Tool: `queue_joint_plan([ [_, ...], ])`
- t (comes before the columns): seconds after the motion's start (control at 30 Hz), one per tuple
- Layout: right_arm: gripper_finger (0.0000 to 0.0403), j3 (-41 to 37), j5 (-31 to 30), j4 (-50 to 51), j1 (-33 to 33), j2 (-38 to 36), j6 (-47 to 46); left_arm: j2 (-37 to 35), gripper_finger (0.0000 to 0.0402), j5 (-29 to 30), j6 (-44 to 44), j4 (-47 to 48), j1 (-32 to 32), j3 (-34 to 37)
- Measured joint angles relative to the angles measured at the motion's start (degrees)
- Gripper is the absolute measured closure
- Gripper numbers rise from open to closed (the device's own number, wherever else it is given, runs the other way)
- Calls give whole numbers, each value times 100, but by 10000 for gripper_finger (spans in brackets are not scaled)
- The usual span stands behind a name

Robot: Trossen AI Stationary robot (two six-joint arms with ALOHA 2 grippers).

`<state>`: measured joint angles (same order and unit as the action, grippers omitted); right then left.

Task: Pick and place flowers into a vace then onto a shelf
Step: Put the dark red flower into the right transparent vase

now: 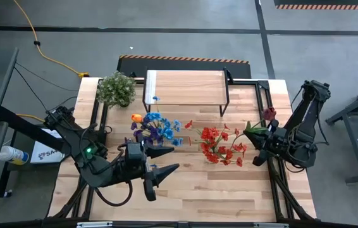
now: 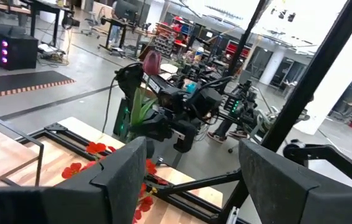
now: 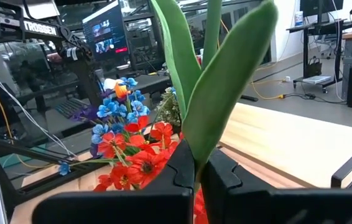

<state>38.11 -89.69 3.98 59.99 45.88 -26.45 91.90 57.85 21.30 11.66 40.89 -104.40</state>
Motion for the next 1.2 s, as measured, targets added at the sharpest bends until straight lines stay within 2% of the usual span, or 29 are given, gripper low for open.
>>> queue_joint_plan([
  [0.2, 403, 2, -11, -401, 0, 145, 189, 0, 115, 39, -9, 0, 0, 0],
  [0.53, 403, 7, 68, -1213, -19, 175, 1011, 0, 115, 39, -44, 4, 0, 0],
  [0.7, 403, 7, 674, -1635, -330, 175, 1474, 0, 115, 37, -44, 4, 0, 0],
  [0.93, 403, 7, 1877, -2511, -945, 175, 2510, 0, 115, 37, -44, 4, 0, 0],
  [1.2, 403, 7, 2569, -2541, -1365, 309, 2506, 2, 115, 33, -44, 7, 0, 0],
])
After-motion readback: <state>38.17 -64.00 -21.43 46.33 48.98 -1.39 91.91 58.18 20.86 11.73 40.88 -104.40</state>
